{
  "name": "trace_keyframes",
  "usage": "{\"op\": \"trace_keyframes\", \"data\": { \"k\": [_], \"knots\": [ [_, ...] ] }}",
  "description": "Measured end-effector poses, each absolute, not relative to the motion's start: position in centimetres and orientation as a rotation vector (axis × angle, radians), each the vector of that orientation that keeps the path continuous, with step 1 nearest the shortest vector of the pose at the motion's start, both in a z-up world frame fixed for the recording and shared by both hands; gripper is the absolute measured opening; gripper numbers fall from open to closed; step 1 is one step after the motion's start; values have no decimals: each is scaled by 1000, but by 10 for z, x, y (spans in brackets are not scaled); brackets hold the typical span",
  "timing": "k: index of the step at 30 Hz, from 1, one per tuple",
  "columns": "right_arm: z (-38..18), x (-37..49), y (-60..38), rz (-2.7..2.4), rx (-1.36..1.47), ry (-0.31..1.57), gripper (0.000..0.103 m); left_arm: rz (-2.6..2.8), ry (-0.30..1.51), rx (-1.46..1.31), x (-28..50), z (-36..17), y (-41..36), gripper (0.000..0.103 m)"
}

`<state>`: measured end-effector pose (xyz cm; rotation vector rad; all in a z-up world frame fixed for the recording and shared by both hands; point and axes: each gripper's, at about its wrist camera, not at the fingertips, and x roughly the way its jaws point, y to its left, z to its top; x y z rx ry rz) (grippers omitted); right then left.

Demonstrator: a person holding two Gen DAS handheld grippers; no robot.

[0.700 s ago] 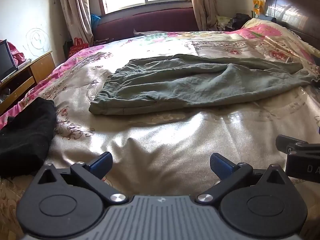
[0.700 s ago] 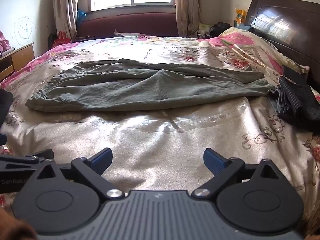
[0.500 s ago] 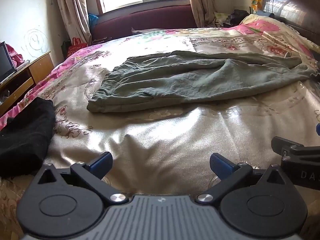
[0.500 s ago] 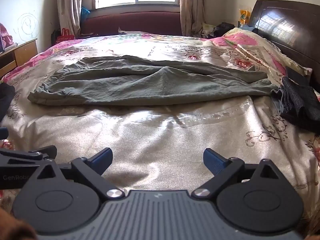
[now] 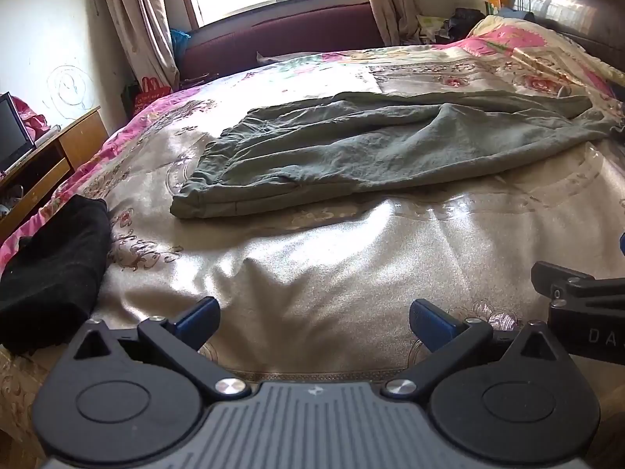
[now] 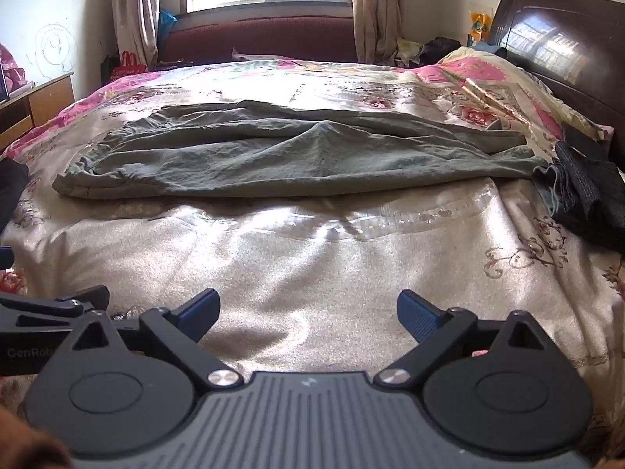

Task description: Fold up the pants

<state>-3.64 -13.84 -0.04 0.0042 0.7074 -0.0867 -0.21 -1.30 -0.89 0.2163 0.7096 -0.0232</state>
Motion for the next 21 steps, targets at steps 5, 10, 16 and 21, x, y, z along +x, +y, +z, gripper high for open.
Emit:
{"op": "trace_keyframes", "data": {
  "k": [5,10,16,21],
  "knots": [
    [0,-36,-137,-89,-5,705,97,-23,708,220,-2,-10,-13,103],
    [0,-37,-136,-89,-9,704,97,-19,700,222,-4,-9,-13,103],
    [0,-37,-136,-93,-13,707,97,-22,692,207,-5,-7,-11,103],
    [-2,-35,-139,-103,-13,724,97,-41,685,202,-7,-5,-12,103]
  ]
}}
